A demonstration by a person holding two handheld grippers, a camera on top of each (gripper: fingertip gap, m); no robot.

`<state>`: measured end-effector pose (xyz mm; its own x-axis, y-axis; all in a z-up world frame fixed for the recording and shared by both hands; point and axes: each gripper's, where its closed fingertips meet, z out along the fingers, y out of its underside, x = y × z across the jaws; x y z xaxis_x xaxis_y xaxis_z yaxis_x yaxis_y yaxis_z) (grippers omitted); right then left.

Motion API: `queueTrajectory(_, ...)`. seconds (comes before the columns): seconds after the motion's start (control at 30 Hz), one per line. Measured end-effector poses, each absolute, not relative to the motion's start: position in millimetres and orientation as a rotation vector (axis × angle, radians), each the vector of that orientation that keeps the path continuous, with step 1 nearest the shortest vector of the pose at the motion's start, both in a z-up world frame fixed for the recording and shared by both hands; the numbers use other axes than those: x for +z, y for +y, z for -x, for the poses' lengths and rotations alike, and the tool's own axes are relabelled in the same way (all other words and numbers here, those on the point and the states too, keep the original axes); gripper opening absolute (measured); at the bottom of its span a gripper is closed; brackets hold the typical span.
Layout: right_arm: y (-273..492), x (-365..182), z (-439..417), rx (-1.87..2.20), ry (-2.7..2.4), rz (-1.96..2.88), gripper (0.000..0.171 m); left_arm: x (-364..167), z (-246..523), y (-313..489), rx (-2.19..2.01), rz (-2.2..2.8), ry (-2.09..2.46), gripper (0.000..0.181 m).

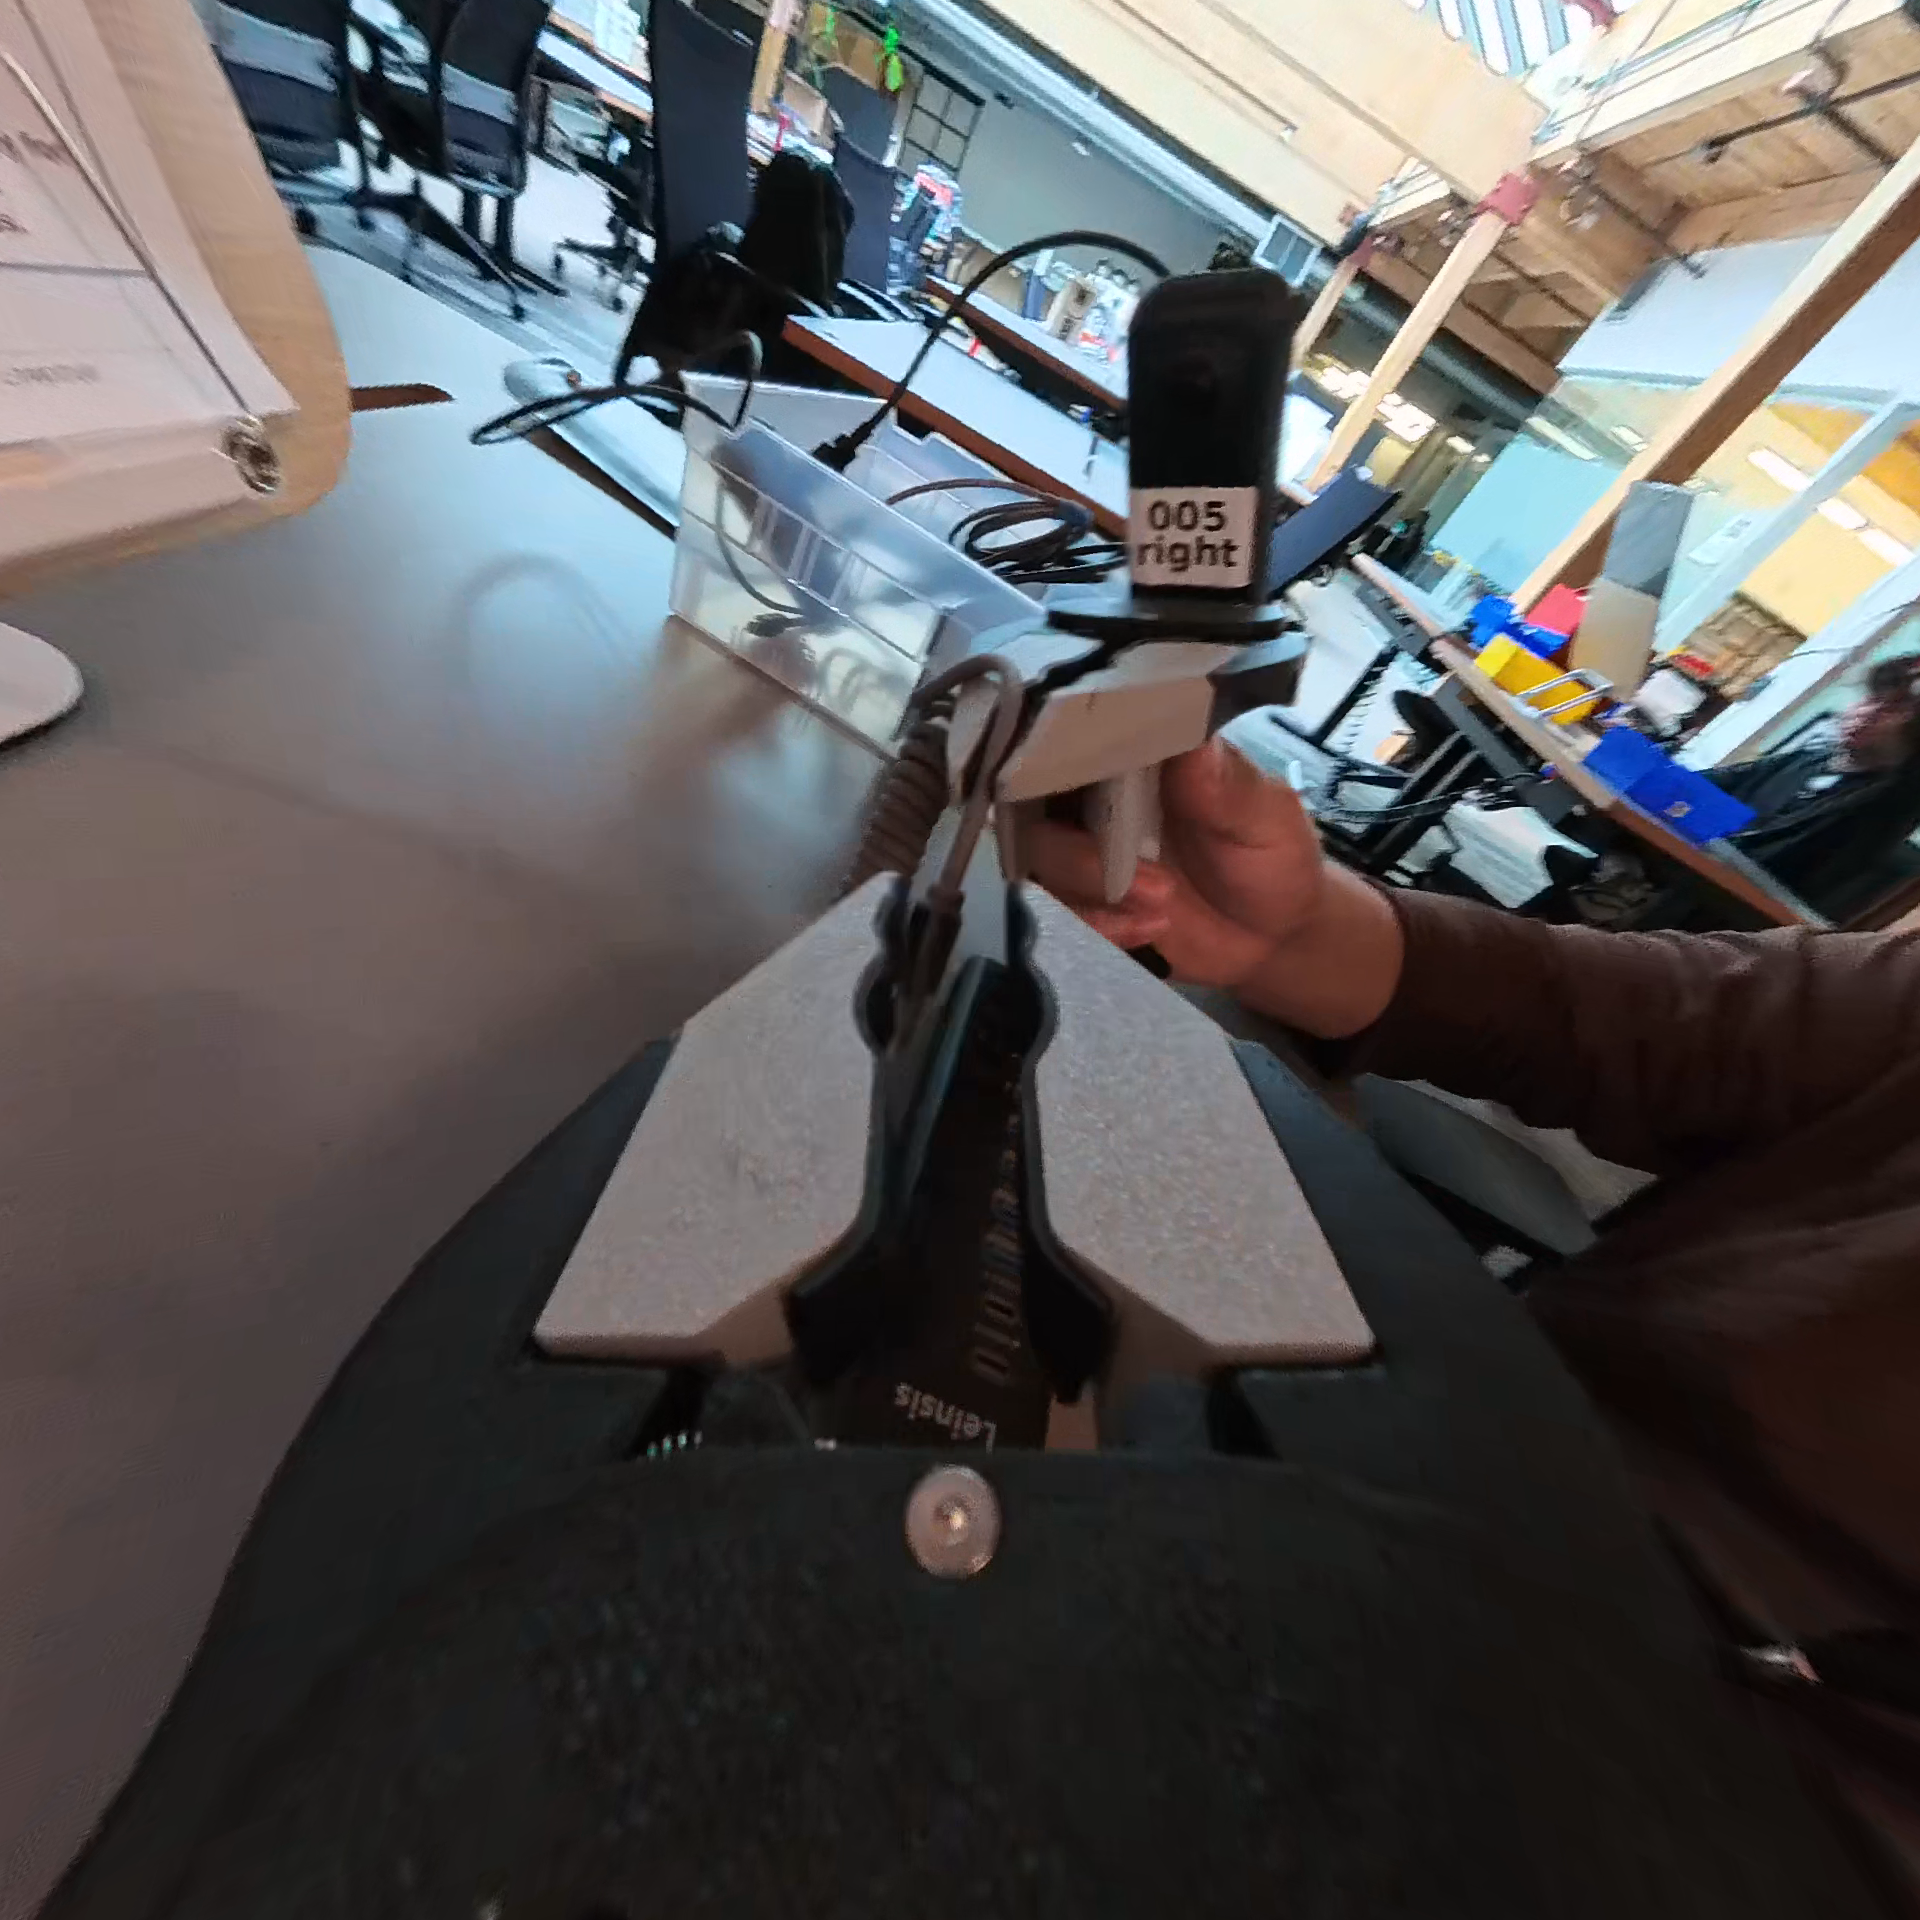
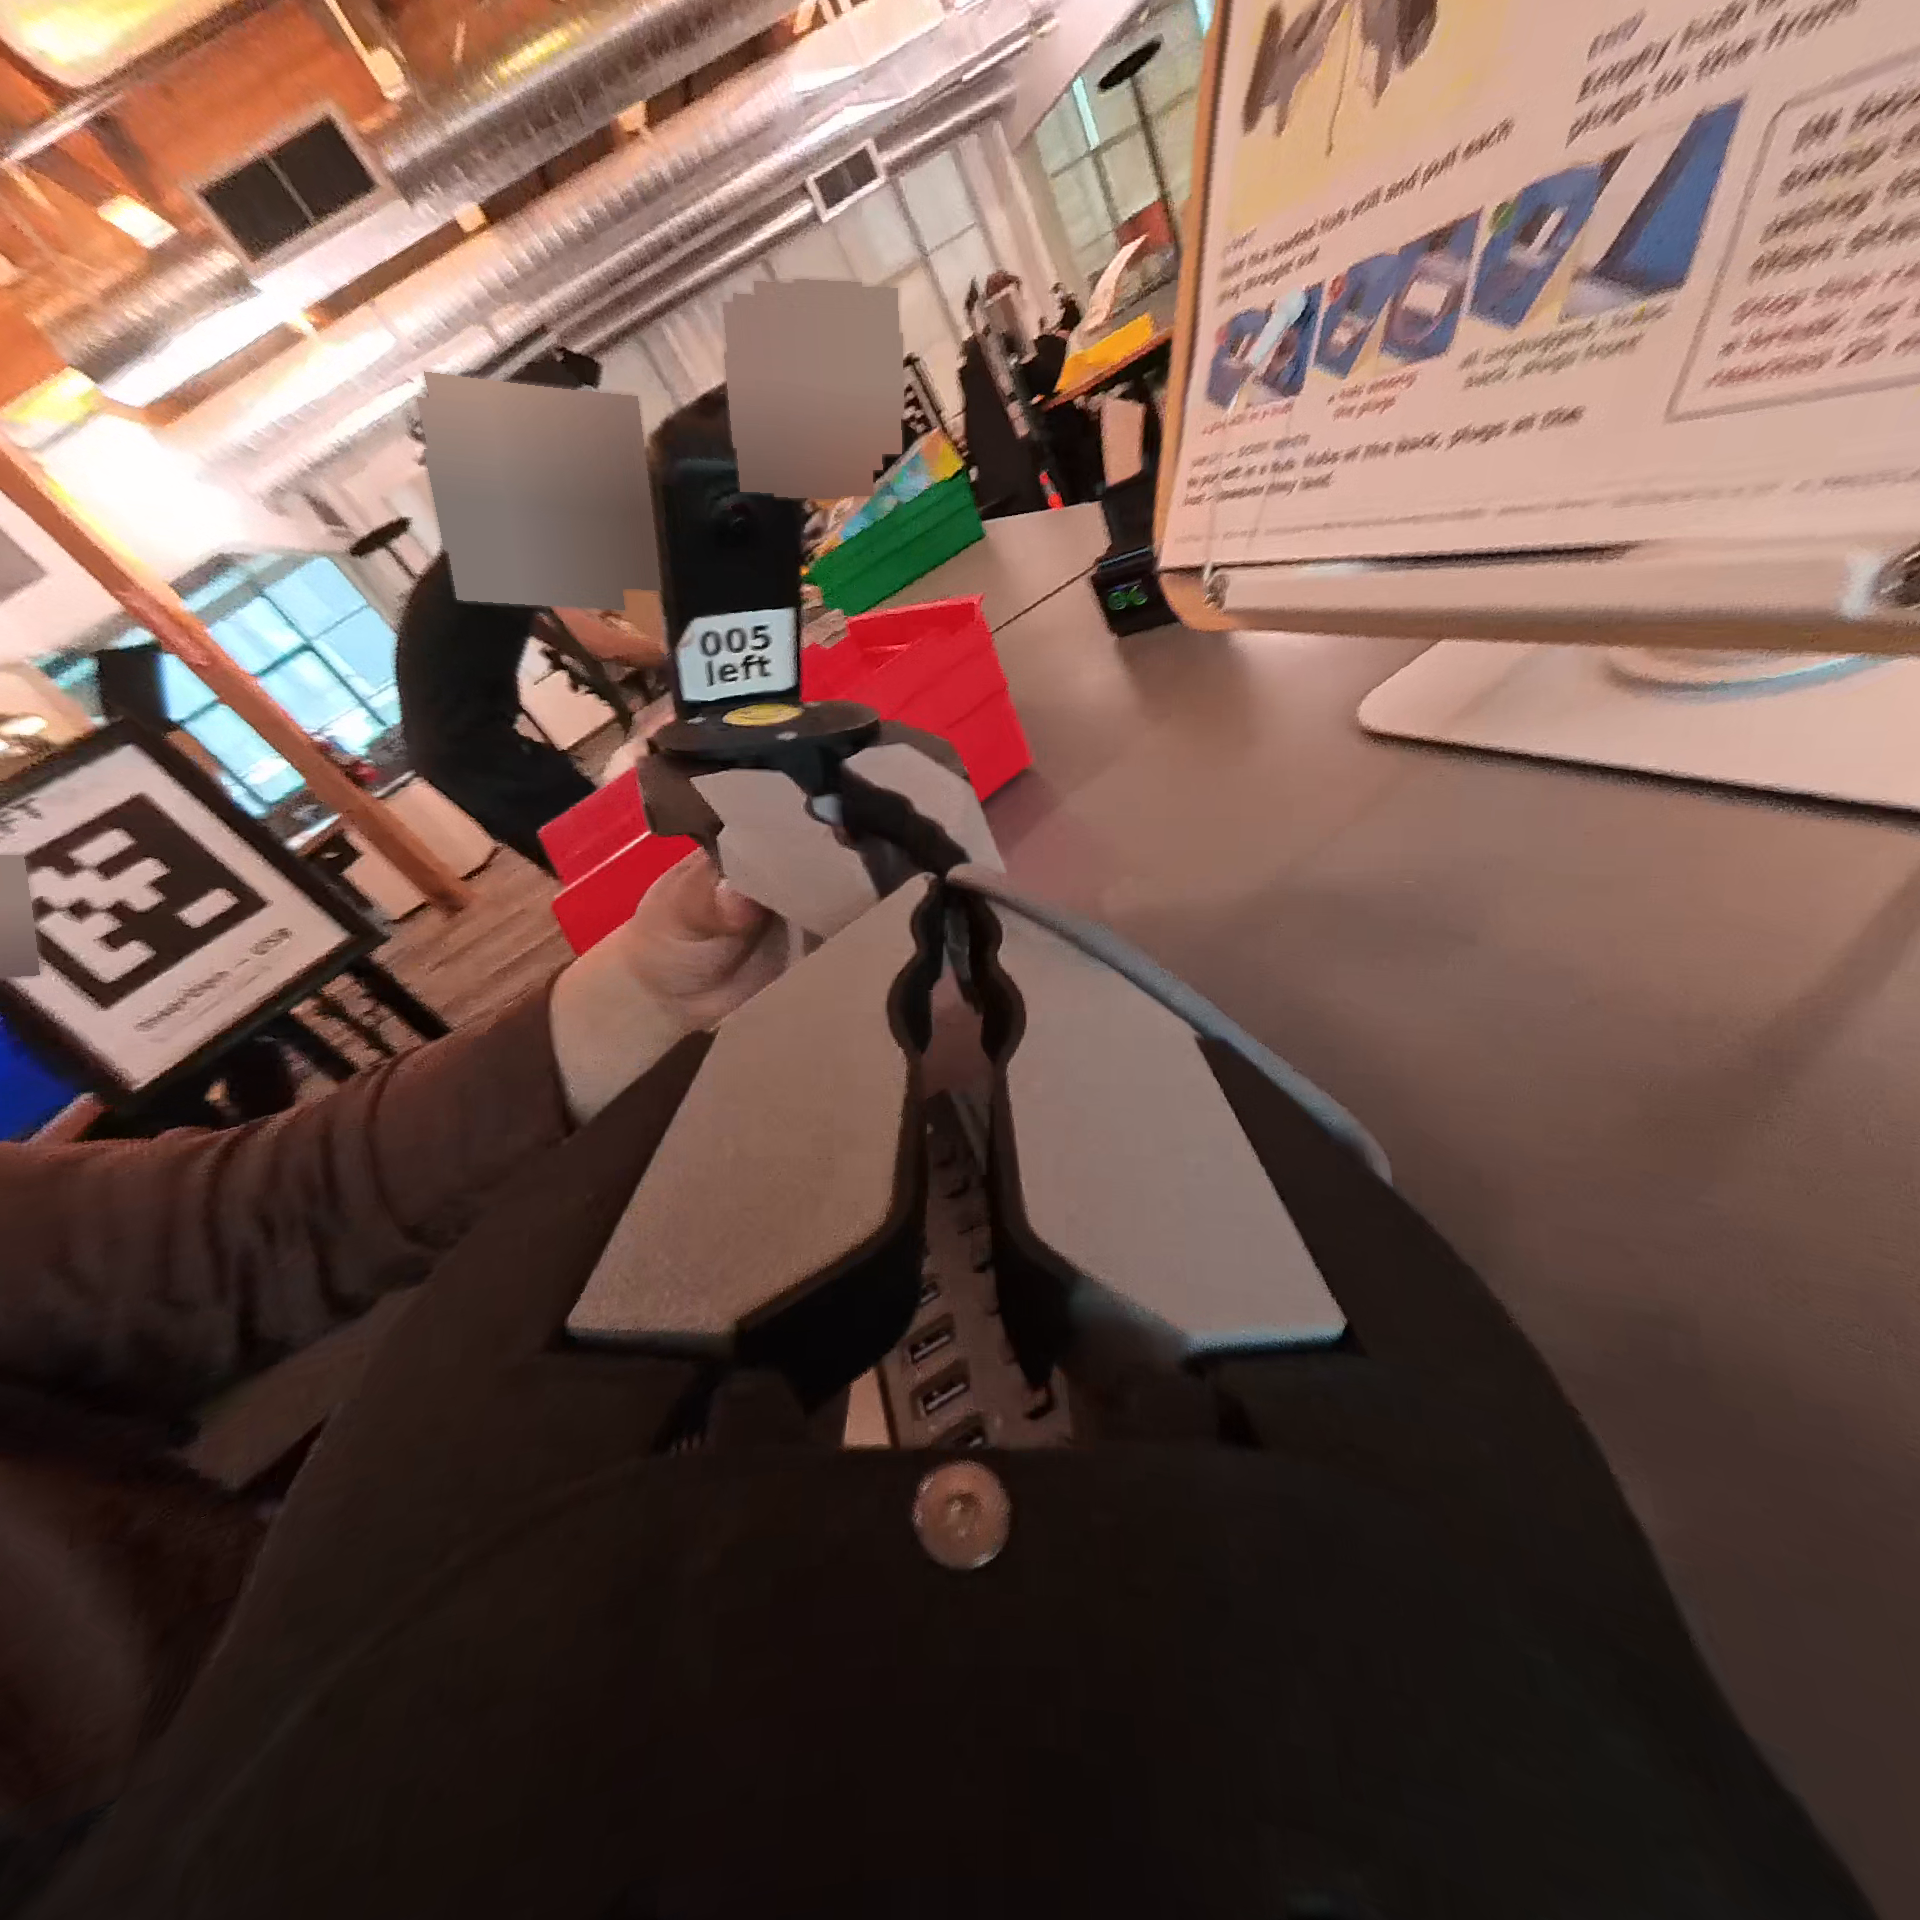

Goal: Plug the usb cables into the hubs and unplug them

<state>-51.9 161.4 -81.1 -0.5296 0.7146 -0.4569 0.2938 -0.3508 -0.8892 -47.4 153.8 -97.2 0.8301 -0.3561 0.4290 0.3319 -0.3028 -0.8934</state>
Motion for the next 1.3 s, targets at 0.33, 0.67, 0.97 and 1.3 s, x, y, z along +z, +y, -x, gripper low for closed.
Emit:
queueTrajectory(0.33,171.1,-71.3,48.3,2.034,-1.504,1.328,0.000,-129.9,42.1,161.5,-0.292,1.934,0.205,0.002)
queueTrajectory(0.67,171.3,-76.8,52.1,1.952,-1.522,1.339,0.002,-131.8,55.3,163.3,-0.085,1.947,0.231,0.002)
queueTrajectory(0.97,162.7,-93.2,56.4,1.865,-1.613,1.376,0.013,-130.0,57.2,163.1,0.155,1.943,0.345,0.001)
queueTrajectory(1.3,160.0,-96.9,56.9,1.870,-1.629,1.399,0.017,-132.2,58.3,164.1,0.263,1.946,0.393,0.001)
